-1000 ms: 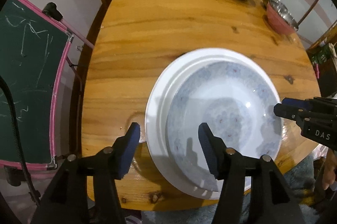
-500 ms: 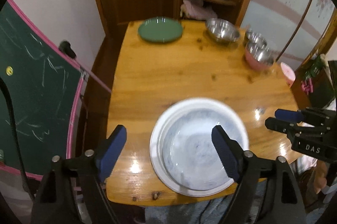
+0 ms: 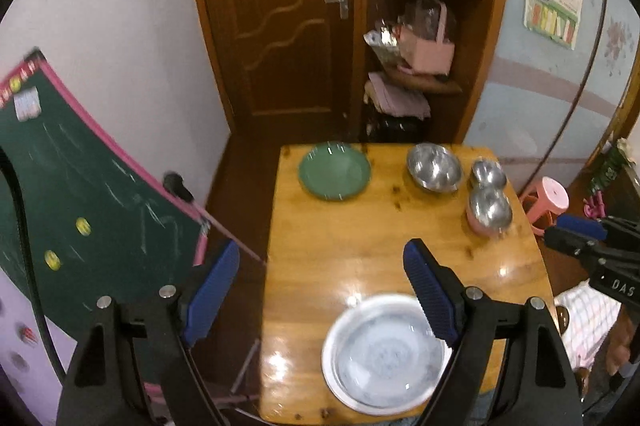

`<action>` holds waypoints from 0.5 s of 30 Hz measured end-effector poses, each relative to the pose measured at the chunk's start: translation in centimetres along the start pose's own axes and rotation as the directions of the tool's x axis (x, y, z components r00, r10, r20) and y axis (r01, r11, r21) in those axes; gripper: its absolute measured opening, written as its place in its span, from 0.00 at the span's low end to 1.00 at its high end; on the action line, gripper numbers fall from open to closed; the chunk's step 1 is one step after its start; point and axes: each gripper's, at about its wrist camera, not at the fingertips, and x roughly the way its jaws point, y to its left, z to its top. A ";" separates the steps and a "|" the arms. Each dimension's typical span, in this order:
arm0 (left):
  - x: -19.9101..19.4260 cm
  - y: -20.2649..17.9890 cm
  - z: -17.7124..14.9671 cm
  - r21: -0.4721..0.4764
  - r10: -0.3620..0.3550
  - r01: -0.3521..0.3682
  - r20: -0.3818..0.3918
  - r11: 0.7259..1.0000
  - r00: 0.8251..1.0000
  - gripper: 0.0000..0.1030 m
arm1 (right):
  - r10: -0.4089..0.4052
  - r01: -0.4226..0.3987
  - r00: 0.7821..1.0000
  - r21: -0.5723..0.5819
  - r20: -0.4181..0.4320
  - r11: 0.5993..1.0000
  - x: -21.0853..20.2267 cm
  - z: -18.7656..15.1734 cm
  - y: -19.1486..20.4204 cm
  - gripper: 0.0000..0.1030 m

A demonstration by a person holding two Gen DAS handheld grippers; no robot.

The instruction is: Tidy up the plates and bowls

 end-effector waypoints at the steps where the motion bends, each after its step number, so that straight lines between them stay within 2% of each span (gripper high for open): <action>1: -0.6 0.2 1.0 0.001 0.014 -0.014 0.016 1.000 1.000 0.81 | -0.007 0.007 1.000 0.000 0.018 1.000 -0.7 1.1 0.0 0.36; 5: -2.3 1.0 5.5 0.003 0.079 -0.079 0.072 0.997 0.994 0.81 | -0.042 0.043 0.997 -0.012 0.072 0.999 -2.8 4.9 0.3 0.36; 10: -2.1 2.6 11.3 -0.024 0.149 -0.147 0.092 0.989 0.985 0.81 | -0.051 0.050 0.993 0.004 0.110 0.999 -3.8 10.3 0.5 0.36; 15: 1.5 4.4 17.5 -0.040 0.272 -0.269 0.098 0.962 0.957 0.81 | -0.087 0.086 0.986 0.012 0.139 0.996 -2.3 16.0 0.6 0.36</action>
